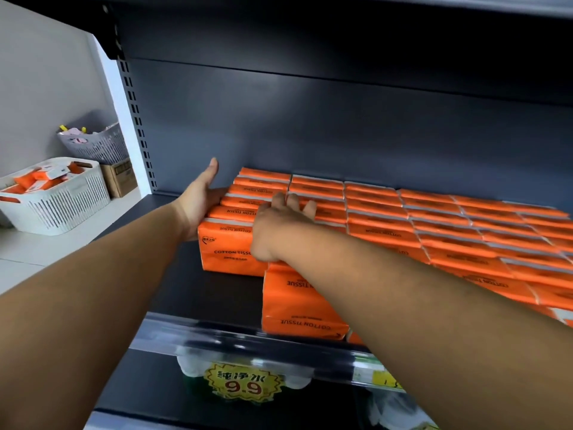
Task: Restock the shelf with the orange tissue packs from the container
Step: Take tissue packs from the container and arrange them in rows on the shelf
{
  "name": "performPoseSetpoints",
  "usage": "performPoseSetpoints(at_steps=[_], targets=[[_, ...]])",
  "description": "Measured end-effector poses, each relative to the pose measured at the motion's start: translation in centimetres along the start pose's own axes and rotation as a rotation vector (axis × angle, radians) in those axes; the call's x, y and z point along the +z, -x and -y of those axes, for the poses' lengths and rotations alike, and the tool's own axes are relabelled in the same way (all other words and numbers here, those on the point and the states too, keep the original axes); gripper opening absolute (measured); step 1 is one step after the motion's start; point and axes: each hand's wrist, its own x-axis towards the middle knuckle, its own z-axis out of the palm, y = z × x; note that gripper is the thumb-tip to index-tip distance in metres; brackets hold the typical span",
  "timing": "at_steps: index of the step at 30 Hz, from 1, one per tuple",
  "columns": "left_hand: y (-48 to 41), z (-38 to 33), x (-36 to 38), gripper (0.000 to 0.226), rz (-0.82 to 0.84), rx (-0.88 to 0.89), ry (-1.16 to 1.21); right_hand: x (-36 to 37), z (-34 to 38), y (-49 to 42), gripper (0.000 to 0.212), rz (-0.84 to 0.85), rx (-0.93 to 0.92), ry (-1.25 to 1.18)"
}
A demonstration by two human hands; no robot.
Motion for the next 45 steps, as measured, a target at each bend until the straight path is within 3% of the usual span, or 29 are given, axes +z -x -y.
performPoseSetpoints(at_steps=[4,7,12,17,25,30,35,45], targets=[[0.7,-0.7,0.4,0.089,-0.254,0.094,-0.31,-0.1,0.0,0.1,0.088,0.009,0.007,-0.052],[2.1,-1.1,0.8,0.062,-0.468,0.288,-0.638,-0.7,-0.8,0.9,0.099,-0.001,-0.014,-0.189],[5.4,-1.5,2.5,0.038,-0.455,0.328,-1.052,-1.6,-3.6,3.3,0.085,-0.211,-0.031,-0.267],[9.3,-2.2,6.8,0.044,-0.395,0.359,-1.296,-1.9,-6.9,7.2,0.072,-0.29,-0.002,-0.196],[15.7,-0.2,14.8,0.048,-0.363,0.529,-1.555,-0.9,-11.5,15.7,0.069,-0.353,0.042,-0.085],[19.2,4.3,19.1,0.05,-0.292,0.49,-1.664,1.0,-13.0,20.7,0.065,-0.354,0.061,-0.125],[21.0,11.0,21.5,0.042,-0.27,0.562,-1.655,4.4,-13.8,23.8,0.061,-0.368,0.064,-0.117],[20.9,22.1,20.8,0.041,-0.142,0.321,-1.684,16.4,-14.0,27.6,0.051,-0.231,0.044,-0.187]])
